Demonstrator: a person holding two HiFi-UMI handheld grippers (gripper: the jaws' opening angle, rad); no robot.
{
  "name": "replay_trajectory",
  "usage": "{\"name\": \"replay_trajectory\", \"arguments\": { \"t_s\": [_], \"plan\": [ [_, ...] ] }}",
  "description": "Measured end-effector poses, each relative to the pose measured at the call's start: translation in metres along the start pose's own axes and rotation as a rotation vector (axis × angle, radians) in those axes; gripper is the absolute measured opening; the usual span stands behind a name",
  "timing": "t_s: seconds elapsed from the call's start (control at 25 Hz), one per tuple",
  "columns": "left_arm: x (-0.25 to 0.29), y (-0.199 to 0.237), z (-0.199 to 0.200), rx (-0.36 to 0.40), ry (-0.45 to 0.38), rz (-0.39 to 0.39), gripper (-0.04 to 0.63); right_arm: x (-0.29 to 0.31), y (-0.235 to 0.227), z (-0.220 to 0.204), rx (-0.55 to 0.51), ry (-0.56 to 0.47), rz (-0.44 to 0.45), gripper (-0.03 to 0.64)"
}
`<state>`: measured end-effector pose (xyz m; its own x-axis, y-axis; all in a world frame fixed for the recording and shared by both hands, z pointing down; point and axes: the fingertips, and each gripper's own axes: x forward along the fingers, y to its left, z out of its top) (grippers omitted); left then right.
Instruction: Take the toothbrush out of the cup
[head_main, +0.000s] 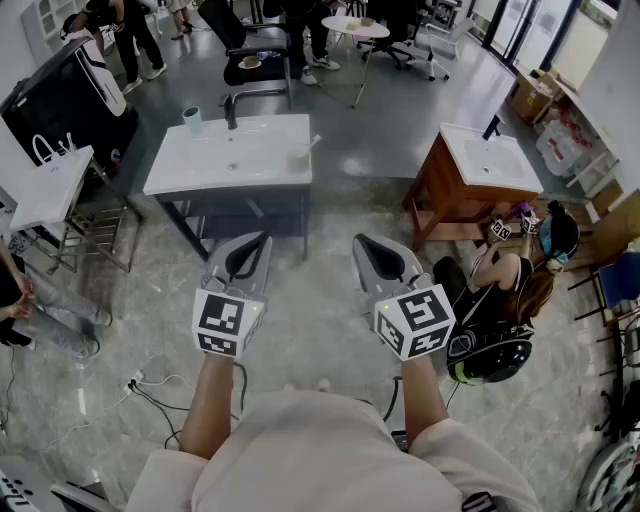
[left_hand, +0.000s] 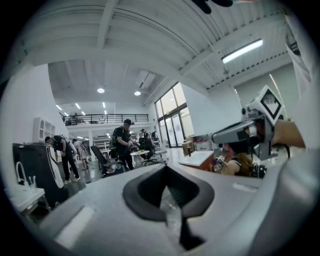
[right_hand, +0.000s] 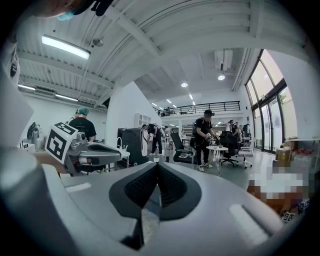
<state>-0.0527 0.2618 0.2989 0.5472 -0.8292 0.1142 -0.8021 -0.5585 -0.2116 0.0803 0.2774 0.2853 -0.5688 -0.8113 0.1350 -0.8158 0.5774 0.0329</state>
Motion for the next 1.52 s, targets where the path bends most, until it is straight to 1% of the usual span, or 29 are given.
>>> {"name": "replay_trajectory", "arguments": {
  "t_s": [0.12,0.2,0.32,0.44,0.6,0.88,1.0,1.12,1.28,1.52],
  "plan": [
    [0.008,0.004,-0.005,0.007,0.008,0.0,-0.002,0.007,-0.004,0.0,0.005,0.003,0.006,0.006],
    [0.013,0.004,-0.004,0.007,0.001,0.004,-0.002,0.01,-0.007,0.001,0.028,-0.014,0.025,0.006],
    [0.019,0.004,-0.001,-0.011,-0.004,0.018,-0.002,0.013,-0.013,0.001,0.047,-0.031,0.038,0.006],
    [0.025,0.001,0.003,-0.034,-0.001,0.015,-0.002,0.014,-0.021,0.003,0.051,-0.037,0.045,0.006],
    [0.029,-0.01,0.008,-0.035,-0.002,0.019,-0.002,0.011,-0.032,0.004,0.059,-0.043,0.06,0.006],
    [0.037,-0.024,-0.004,-0.044,0.046,0.056,-0.002,0.007,-0.045,0.002,0.054,-0.044,0.091,0.006],
    [0.046,-0.026,0.0,-0.045,0.044,0.055,-0.002,0.008,-0.058,0.0,0.061,-0.037,0.088,0.006],
    [0.06,-0.018,0.001,-0.047,0.04,0.059,-0.002,0.021,-0.067,-0.003,0.063,-0.025,0.088,0.006],
    [0.082,0.003,-0.007,-0.074,0.03,0.056,-0.002,0.048,-0.076,-0.009,0.057,-0.012,0.093,0.006],
    [0.132,0.05,-0.015,-0.04,0.023,0.046,-0.002,0.107,-0.101,-0.006,0.049,-0.013,0.082,0.006]
  ]
}}
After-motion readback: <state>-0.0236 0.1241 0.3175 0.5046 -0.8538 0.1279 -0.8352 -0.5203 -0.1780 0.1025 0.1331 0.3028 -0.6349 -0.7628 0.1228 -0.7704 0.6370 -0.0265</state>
